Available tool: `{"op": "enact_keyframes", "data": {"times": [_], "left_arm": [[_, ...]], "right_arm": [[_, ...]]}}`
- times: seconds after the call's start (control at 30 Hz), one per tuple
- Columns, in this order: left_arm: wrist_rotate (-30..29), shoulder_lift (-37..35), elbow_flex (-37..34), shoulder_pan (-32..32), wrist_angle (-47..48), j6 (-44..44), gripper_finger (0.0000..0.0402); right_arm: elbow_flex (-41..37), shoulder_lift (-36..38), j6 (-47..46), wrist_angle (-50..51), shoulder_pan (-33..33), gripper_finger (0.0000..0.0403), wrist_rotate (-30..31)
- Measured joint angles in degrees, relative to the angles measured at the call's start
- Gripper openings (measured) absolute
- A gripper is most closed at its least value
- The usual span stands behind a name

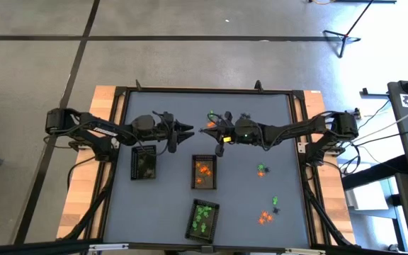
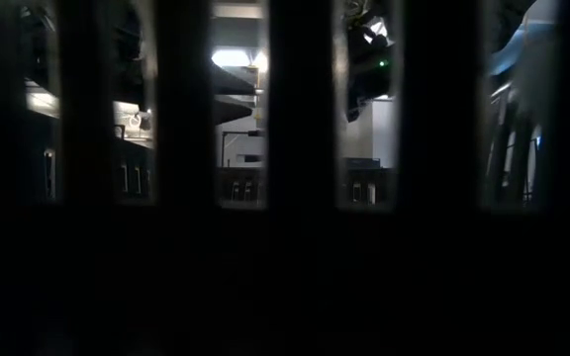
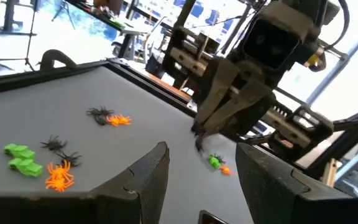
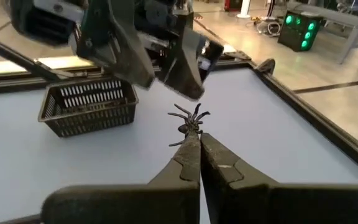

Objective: Sort Halloween decoration
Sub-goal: Put the black spider toy into the top left black basket

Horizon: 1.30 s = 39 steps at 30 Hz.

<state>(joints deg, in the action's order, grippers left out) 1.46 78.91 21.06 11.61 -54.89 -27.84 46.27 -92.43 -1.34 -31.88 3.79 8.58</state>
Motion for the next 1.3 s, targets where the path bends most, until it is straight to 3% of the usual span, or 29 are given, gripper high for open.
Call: {"op": "enact_keyframes", "data": {"times": [0.53,1.03,1.3], "left_arm": [[-1.97,0.66,0.09,-0.08,2.82,1.42,0.0179],[-2.01,0.66,0.09,-0.01,6.41,2.13,0.0178],[-2.26,0.66,0.09,0.38,6.51,2.93,0.0139]], "right_arm": [[5.46,-7.08,0.20,-0.94,0.00,0.0000,-1.81],[6.02,-7.90,0.42,0.34,-0.02,0.0000,-1.73],[6.02,-7.90,0.44,0.67,0.00,0.0000,-1.73]]}}
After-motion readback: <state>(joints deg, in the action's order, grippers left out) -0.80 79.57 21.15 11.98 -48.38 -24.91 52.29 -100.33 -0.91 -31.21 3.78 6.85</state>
